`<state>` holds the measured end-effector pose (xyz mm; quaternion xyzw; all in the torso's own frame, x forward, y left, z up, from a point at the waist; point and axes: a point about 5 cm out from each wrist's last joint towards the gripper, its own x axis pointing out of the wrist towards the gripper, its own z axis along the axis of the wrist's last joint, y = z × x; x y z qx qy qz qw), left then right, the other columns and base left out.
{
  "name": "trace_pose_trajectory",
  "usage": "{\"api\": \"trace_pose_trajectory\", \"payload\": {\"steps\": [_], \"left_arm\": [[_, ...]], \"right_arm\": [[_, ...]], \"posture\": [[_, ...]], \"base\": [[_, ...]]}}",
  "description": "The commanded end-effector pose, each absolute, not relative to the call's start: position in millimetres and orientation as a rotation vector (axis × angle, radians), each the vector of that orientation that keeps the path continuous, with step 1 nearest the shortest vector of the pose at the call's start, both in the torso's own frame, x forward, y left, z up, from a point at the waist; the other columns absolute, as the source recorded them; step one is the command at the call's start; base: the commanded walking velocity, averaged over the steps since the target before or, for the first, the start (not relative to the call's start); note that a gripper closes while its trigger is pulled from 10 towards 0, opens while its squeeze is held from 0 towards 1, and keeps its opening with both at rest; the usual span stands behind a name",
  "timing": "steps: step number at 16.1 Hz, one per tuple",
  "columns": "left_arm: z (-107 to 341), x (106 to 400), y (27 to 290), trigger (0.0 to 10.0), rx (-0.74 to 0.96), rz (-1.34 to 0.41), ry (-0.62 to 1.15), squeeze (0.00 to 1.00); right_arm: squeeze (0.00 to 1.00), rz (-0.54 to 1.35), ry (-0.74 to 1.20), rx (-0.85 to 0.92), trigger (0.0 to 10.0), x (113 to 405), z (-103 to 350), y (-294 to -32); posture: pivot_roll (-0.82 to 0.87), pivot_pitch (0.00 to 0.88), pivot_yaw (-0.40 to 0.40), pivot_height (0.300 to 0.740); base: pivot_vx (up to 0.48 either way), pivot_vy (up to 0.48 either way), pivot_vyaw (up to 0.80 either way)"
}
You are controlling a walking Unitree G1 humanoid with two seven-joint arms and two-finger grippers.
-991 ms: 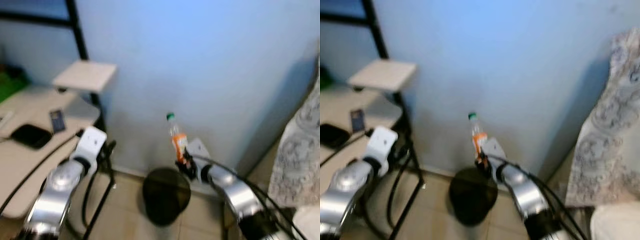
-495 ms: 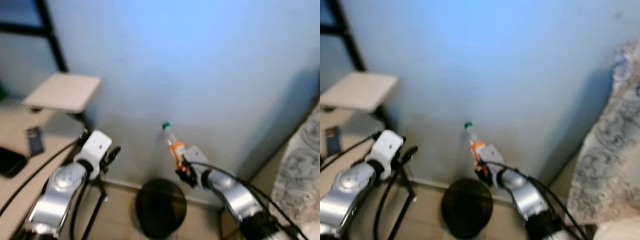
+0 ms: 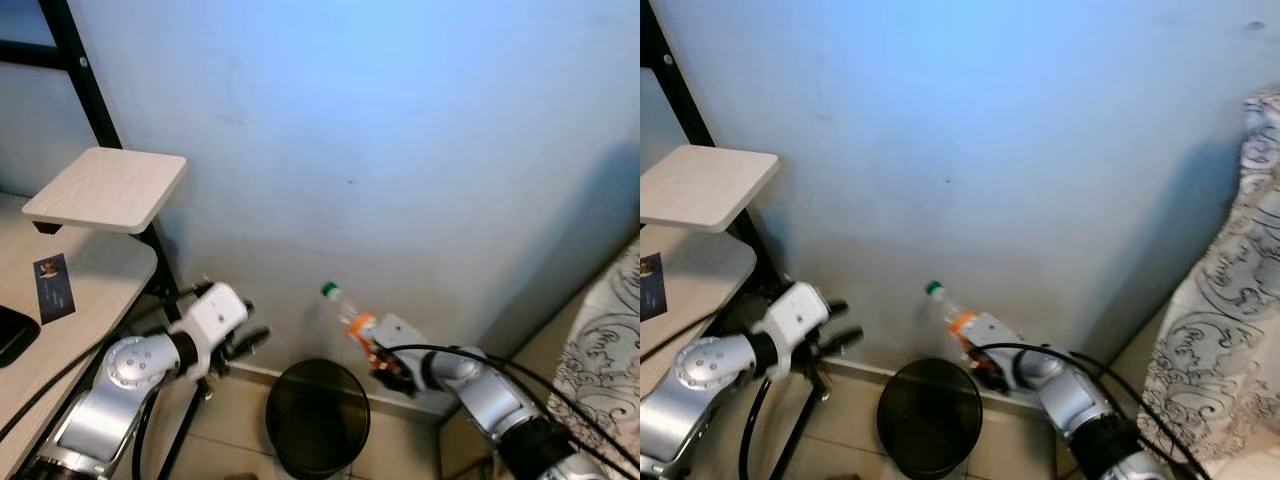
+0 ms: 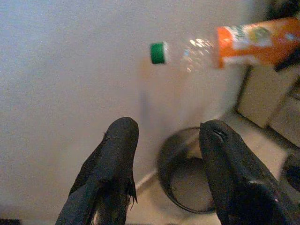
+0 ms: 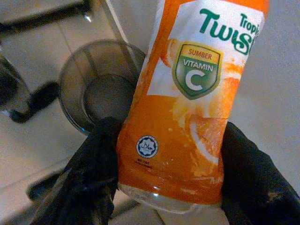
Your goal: Clean up the room
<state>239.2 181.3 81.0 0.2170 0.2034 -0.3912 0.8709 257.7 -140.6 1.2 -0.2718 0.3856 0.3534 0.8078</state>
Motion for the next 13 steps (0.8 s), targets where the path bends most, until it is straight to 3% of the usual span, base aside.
{"api": "trace_pose_trajectory", "payload": {"steps": [1,6,11,12,13], "left_arm": [[83,236,177,10.0,0.468,-0.907,0.440,0.00],[85,235,174,10.0,0.508,-1.089,0.529,0.00],[84,240,178,10.0,0.565,-1.077,0.553,0.00],[84,240,179,10.0,0.572,-1.076,0.561,0.00],[84,240,179,10.0,0.572,-1.076,0.561,0.00]], "right_arm": [[0.00,0.770,0.825,-0.641,10.0,264,-1,-140],[0.00,0.739,0.864,-0.749,10.0,275,-16,-129],[0.00,0.805,0.858,-0.718,10.0,278,-16,-108],[1.00,0.817,0.869,-0.692,10.0,277,-17,-105],[1.00,0.825,0.873,-0.685,10.0,277,-18,-104]], "posture": [[-0.01,0.000,-0.039,0.740],[0.00,0.000,-0.048,0.740],[0.01,0.000,-0.060,0.740],[0.01,0.000,-0.061,0.740],[0.01,0.000,-0.061,0.740]], "base": [[0.000,0.000,0.00],[0.000,0.000,0.00],[0.000,0.000,0.00],[0.000,0.000,0.00],[0.000,0.000,0.00]]}}
